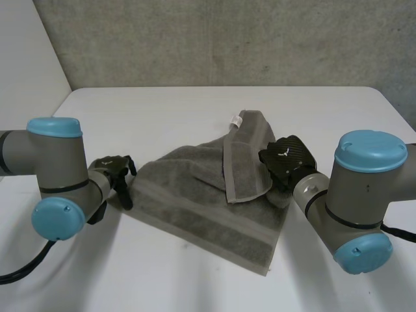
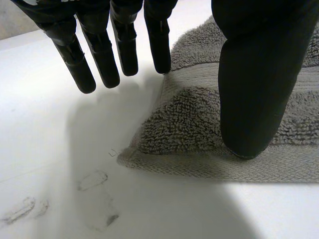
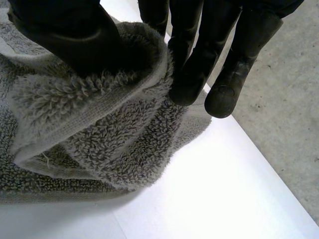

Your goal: Fold the towel.

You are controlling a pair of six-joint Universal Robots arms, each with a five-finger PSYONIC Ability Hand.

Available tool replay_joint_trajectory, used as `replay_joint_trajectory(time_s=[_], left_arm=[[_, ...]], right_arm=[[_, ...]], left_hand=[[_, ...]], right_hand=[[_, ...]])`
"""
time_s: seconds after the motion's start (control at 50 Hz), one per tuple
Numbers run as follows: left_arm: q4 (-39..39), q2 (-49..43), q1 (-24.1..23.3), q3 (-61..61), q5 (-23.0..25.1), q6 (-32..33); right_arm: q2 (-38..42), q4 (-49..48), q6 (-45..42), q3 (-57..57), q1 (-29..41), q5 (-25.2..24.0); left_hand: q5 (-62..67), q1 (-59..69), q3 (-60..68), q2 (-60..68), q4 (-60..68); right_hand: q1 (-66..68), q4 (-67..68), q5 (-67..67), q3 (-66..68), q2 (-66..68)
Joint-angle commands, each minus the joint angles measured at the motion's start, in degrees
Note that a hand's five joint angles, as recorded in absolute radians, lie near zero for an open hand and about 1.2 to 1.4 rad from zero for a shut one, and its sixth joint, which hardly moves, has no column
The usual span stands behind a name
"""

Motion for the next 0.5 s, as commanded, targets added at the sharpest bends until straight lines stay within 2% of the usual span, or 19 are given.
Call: replay_joint_trajectory(time_s=[0.02,0.1,0.16,0.28,0.38,0.5], left_arm=[[-0.09,-0.17,0.0,-0.08,0.0,0.09],[0.0,-0.17,0.0,-0.08,0.0,0.0],[0.0,0.0,0.0,-0.26,-0.08,-0.09],[0.26,0.18,0.0,-0.79,-0.08,0.0],[0.26,0.53,-0.17,-0.88,-0.17,-0.09],[0.44,0.8,-0.53,-0.88,-0.26,-0.09]], right_arm=[[0.21,0.0,-0.01,-0.01,-0.05,-0.05],[0.21,0.0,-0.01,-0.01,-0.05,-0.05],[0.21,0.0,-0.01,-0.01,-0.05,-0.05],[0.3,-0.09,-0.1,-0.01,-0.05,-0.05],[0.56,-0.09,-0.27,-0.01,0.03,-0.05],[0.56,0.0,-1.24,-0.01,0.03,0.03]], left_hand=[[5.88,5.13,5.63,5.69,5.69],[14.63,13.87,14.38,14.44,14.44],[33.43,32.67,33.18,33.23,33.23],[40.03,39.27,39.78,39.84,39.84],[52.95,52.2,52.7,52.76,52.76],[54.81,54.05,54.56,54.62,54.62]], right_hand=[[4.08,3.51,3.7,3.76,5.94],[4.08,3.51,3.7,3.76,5.94],[4.08,3.51,3.7,3.76,5.94],[4.08,3.51,3.7,3.76,5.94],[4.08,3.51,3.7,3.76,5.94],[4.08,3.51,3.7,3.76,5.94]])
